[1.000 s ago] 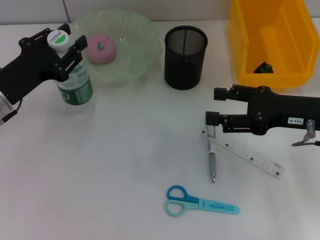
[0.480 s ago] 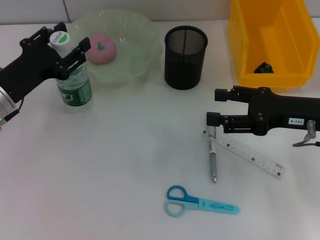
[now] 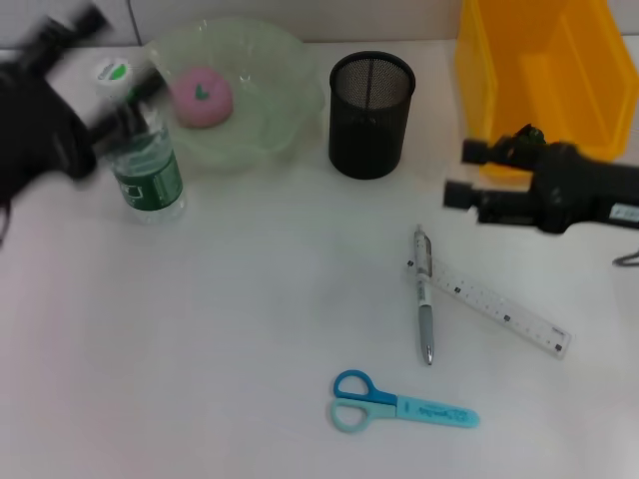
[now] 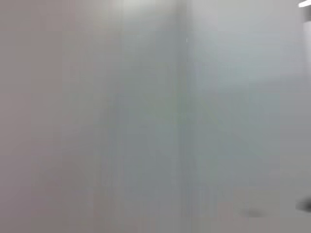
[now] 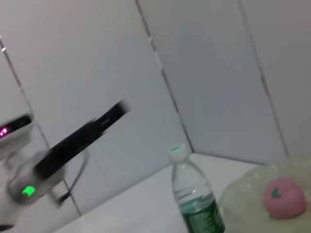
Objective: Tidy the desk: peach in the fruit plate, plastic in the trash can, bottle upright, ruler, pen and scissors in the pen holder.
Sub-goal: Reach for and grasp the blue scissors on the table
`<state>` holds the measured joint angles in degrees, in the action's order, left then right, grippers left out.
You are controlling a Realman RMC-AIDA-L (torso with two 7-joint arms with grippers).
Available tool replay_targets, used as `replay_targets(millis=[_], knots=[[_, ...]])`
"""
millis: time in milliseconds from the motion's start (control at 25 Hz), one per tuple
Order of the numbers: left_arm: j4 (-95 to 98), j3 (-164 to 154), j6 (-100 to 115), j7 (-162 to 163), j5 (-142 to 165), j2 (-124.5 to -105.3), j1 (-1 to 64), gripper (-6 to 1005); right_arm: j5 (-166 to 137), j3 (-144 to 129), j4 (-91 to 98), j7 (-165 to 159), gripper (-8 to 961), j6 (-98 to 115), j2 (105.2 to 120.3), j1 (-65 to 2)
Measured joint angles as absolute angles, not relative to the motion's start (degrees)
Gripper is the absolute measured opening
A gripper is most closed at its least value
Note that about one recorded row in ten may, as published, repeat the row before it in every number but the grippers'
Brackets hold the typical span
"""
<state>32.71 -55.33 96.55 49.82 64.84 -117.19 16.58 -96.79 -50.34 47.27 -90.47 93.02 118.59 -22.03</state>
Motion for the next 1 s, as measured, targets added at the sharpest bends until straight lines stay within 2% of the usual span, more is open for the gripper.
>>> replay_targets(millis=[80, 120, 160, 320, 440, 640, 1000], knots=[[32.80, -57.32, 103.76, 49.85, 70.40, -116.47, 16.28, 802, -97.31, -49.64, 50.04, -94.05, 833, 93.65, 118.07, -22.09], [32.75, -57.70, 104.56, 49.92, 72.48, -116.49, 16.27, 802, -98.91, -49.76, 53.74, -98.88, 833, 94.20, 117.34, -22.34], [32.75, -57.70, 104.56, 49.92, 72.48, -116.49, 16.27, 802, -98.91, -49.76, 53.74, -98.88, 833, 94.20, 117.34, -22.34], [31.47, -57.66, 101.25, 51.03, 84.45, -117.99, 16.45, 802, -110.21, -50.76, 66.97, -111.00, 833, 99.44, 116.96, -24.22], [30.84, -57.82, 99.23, 51.64, 86.30, -118.21, 16.33, 802, -128.85, -57.00, 83.01, -122.69, 832, 110.00, 117.70, -28.47], [30.03, -57.53, 98.79, 53.12, 87.38, -118.03, 16.58, 802, -138.80, -65.74, 90.62, -126.01, 832, 117.40, 119.18, -32.70], [30.01, -56.62, 98.19, 53.54, 87.53, -117.79, 16.68, 802, -142.60, -86.57, 90.91, -131.57, 832, 113.35, 119.49, -35.87]])
